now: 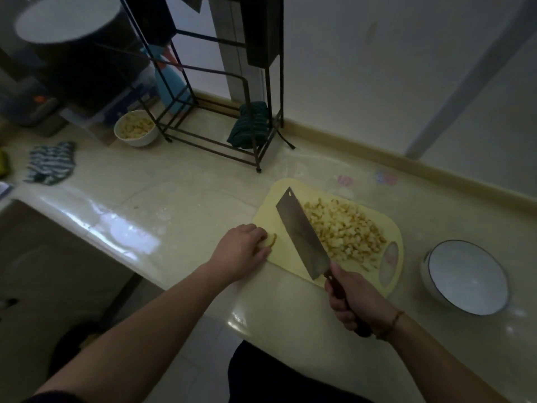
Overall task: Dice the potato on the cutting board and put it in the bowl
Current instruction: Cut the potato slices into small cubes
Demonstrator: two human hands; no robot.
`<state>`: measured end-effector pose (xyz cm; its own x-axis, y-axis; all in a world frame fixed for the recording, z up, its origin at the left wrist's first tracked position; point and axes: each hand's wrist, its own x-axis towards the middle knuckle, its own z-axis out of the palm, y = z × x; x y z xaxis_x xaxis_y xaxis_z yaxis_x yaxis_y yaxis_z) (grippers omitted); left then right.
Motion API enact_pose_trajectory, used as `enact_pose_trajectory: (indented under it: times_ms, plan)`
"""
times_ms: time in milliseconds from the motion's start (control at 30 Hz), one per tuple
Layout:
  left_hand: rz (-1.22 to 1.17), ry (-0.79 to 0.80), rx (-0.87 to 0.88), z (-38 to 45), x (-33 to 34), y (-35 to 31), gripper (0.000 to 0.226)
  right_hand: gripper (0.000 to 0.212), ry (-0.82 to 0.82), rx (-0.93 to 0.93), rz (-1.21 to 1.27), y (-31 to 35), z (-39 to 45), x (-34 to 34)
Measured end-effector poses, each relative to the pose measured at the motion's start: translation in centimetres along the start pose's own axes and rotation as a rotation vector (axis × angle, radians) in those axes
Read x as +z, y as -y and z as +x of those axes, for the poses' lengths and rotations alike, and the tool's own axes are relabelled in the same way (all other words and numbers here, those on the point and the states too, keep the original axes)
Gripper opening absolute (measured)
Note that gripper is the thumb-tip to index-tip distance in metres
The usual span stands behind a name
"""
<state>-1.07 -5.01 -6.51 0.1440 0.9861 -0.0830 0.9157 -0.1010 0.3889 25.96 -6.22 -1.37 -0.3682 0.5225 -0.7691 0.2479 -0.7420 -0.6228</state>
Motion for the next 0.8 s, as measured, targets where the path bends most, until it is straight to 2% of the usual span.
enact_pose_trajectory:
  times_ms: [167,300,433,633,800]
  plan:
    - [0.017,0.007,-0.017,1.1,0.1,-1.5,0.034,0.054,0.073,-0.046,0.073,0.5,-1.7,-1.0]
    - [-0.024,-0.06,-0.167,3.0,0.1,-3.2,0.045,0.056,0.013,-0.127,0.131,1.4,-3.0,-2.2]
    - [0.008,-0.077,-0.267,5.2,0.5,-5.1,0.036,0.058,-0.06,-0.145,0.14,1.7,-3.1,-3.1]
    - [0.047,-0.092,-0.441,6.3,0.7,-6.9,0.028,0.058,-0.066,-0.146,0.119,1.6,-3.1,-3.1]
    - [-0.025,-0.06,-0.425,6.4,0.6,-7.9,0.033,0.057,-0.043,-0.143,0.101,1.5,-2.6,-2.5]
